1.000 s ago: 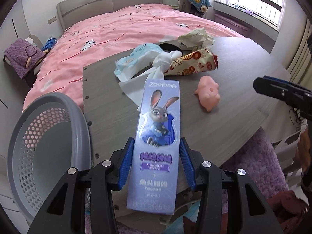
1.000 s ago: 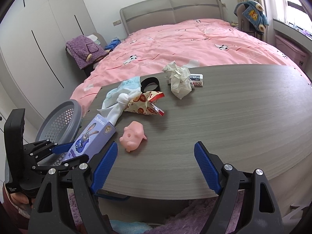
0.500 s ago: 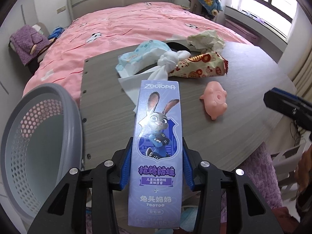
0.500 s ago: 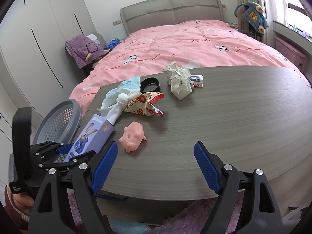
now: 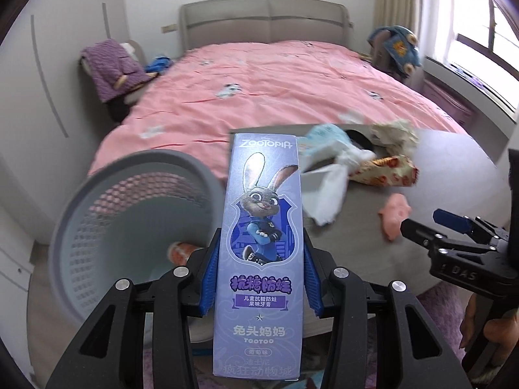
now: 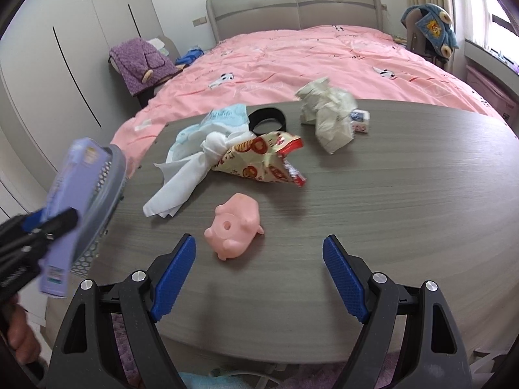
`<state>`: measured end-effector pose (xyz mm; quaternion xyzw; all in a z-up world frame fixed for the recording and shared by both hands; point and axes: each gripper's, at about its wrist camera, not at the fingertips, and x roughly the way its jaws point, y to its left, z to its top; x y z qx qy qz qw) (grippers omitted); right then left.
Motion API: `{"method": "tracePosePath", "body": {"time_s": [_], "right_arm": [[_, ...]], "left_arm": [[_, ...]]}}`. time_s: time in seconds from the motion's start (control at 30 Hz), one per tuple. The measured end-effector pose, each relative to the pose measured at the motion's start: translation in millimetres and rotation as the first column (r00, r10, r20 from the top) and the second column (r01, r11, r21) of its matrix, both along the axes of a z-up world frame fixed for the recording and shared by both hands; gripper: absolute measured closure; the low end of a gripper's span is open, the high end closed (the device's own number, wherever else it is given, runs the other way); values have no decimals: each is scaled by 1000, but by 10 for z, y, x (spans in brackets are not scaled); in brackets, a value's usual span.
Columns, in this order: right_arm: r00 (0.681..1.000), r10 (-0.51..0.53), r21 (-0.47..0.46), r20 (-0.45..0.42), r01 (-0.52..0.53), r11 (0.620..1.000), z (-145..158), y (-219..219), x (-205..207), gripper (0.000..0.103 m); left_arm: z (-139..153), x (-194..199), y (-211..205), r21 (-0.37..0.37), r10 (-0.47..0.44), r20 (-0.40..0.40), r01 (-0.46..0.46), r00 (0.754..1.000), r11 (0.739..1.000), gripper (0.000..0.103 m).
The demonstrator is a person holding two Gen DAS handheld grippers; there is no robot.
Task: Collect trash
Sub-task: 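Carry the toothpaste box to the basket with the left gripper while the right grasps the pig toy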
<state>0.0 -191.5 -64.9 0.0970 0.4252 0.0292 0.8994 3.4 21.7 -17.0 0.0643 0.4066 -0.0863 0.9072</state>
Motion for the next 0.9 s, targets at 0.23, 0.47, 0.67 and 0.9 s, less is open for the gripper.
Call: {"method": "tracePosePath", "body": {"time_s": [0.23,0.47,0.67,0.9], "right_arm": [[1000,0,-74,-13,-1,997,-103,158,148,30],[1000,16,-121,-3,-16,993,-102,267,181,63],[1000,24,-72,1,-23,997,-38,244,120,63],[995,94,-25,39,-93,995,218,464,49,63]], "left_arm": [[18,26,281,-19,93,3,-93,996,996,60],[-11,47,415,-36,129,-7,-130,992,991,60],[-46,45,498,-44,156,-15,-156,988,987,60],[-47,57,760,-38,222,-10,-223,975,974,60]]}}
